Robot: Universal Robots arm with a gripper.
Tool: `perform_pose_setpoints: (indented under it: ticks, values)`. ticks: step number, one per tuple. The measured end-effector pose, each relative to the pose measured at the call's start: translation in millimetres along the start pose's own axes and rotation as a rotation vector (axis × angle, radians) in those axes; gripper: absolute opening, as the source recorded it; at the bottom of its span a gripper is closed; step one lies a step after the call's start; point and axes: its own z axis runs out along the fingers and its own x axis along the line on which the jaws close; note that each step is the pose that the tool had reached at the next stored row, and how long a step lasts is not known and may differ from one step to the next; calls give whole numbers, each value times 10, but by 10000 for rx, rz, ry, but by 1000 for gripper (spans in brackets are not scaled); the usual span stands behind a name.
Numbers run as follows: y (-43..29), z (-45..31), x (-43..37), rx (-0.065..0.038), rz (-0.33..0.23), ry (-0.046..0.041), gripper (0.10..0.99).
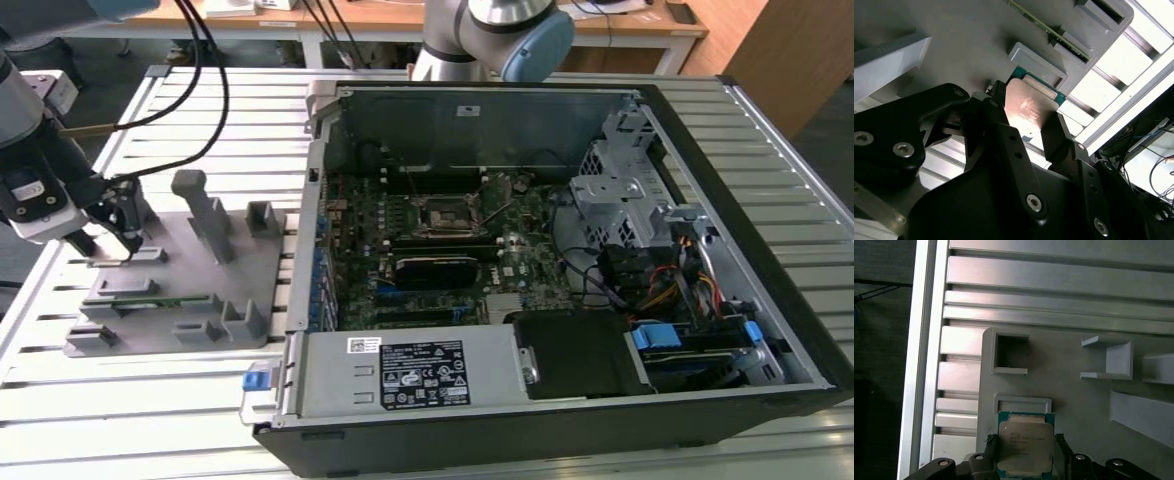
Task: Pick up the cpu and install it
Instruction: 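Pick up the cpu and move it towards the insertion slot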
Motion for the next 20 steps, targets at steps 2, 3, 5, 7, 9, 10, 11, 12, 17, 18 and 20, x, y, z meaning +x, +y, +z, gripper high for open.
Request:
perform_pose_setpoints:
  ticks: [2, 3, 5, 7, 9, 10, 11, 12, 17, 18, 20]
  values:
    - [1, -33, -1, -1, 0, -1, 529]
    - [2, -51, -1, -1, -1, -2, 529]
    - [4, -89, -2, -1, -1, 0, 529]
    - [8, -130, -3, -1, 0, -1, 529]
    - [10, -170, -4, -1, -1, -2, 529]
    - [12, -190, -4, -1, -1, -1, 529]
    - [14, -208, -4, -1, 0, -1, 529]
    - [15, -226, -5, -1, 0, -1, 529]
    - [22, -310, -7, -1, -1, -1, 529]
    - [23, -327, -7, -1, -1, -1, 529]
    - [26, -361, -8, 0, -1, -1, 529]
